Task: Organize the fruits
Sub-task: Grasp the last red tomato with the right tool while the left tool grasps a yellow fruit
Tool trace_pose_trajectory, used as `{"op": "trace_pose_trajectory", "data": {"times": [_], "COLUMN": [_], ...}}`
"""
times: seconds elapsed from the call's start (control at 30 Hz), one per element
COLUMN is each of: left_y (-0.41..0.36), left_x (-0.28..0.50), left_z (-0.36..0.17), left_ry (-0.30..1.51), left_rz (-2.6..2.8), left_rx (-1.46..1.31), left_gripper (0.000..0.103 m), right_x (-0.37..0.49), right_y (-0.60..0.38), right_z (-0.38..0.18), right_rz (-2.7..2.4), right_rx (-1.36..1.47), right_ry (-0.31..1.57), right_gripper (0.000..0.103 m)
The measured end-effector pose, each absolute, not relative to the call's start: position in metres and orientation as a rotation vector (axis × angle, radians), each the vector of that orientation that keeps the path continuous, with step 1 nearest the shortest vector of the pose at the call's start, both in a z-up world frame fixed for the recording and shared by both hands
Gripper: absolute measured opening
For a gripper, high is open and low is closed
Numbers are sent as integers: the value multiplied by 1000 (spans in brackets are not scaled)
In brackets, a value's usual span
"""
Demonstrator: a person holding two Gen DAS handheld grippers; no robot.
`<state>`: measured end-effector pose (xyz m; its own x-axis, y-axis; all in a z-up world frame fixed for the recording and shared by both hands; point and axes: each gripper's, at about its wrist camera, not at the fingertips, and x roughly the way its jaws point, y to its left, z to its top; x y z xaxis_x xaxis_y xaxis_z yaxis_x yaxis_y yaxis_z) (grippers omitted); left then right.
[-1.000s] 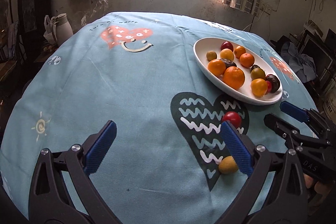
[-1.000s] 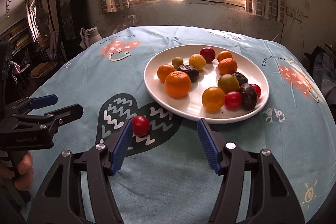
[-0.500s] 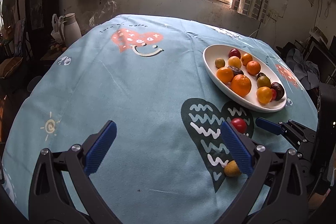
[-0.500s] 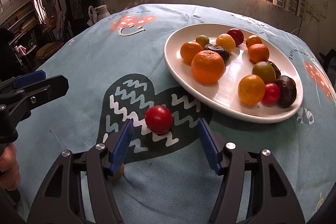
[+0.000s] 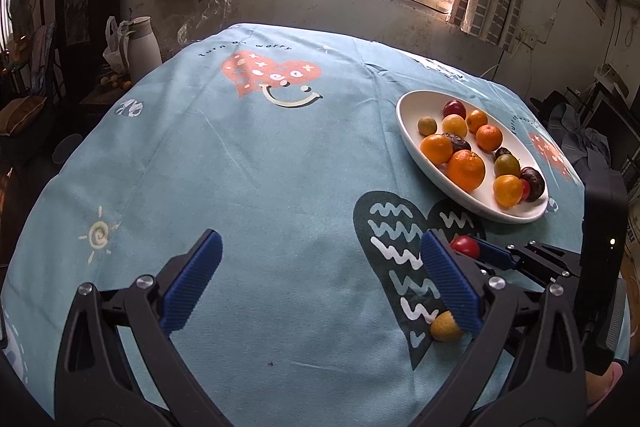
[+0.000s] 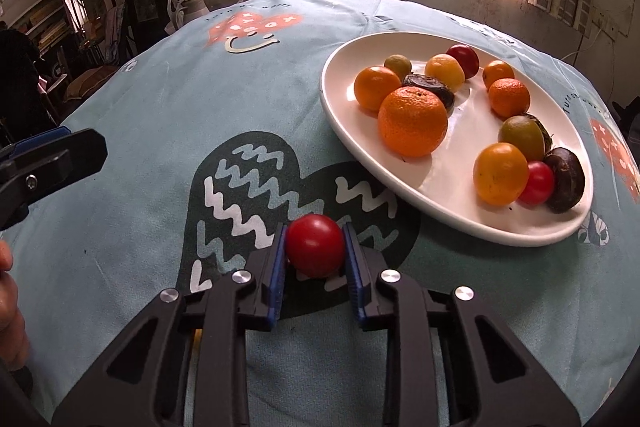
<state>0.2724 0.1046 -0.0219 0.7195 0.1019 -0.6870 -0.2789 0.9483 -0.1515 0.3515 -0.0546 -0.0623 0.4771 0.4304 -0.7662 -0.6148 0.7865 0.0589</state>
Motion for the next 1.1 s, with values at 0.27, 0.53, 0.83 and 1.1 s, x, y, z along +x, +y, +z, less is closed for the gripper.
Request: {"op": "trace_pose_trajectory", "data": {"times": [0.27, 0.53, 0.83, 1.1], "left_y": [74, -1, 1, -3], "left_x": [276, 276, 282, 282], "left_z": [-32, -59, -72, -73], "left_ry": [780, 866, 926, 930], "left_rz": [85, -141, -155, -150], "left_rx": [-201, 61, 35, 61], "left_gripper": [100, 60, 39, 32], "right_x": [327, 322, 322, 322], "right_y": [-127, -157, -158, -159], "right_z": [-33, -30, -31, -29], "right_rz": [609, 589, 577, 575], "right_rx": [-84, -1, 5, 13], "right_ry": [781, 787, 798, 797], "right_gripper": [28, 28, 28, 28]}}
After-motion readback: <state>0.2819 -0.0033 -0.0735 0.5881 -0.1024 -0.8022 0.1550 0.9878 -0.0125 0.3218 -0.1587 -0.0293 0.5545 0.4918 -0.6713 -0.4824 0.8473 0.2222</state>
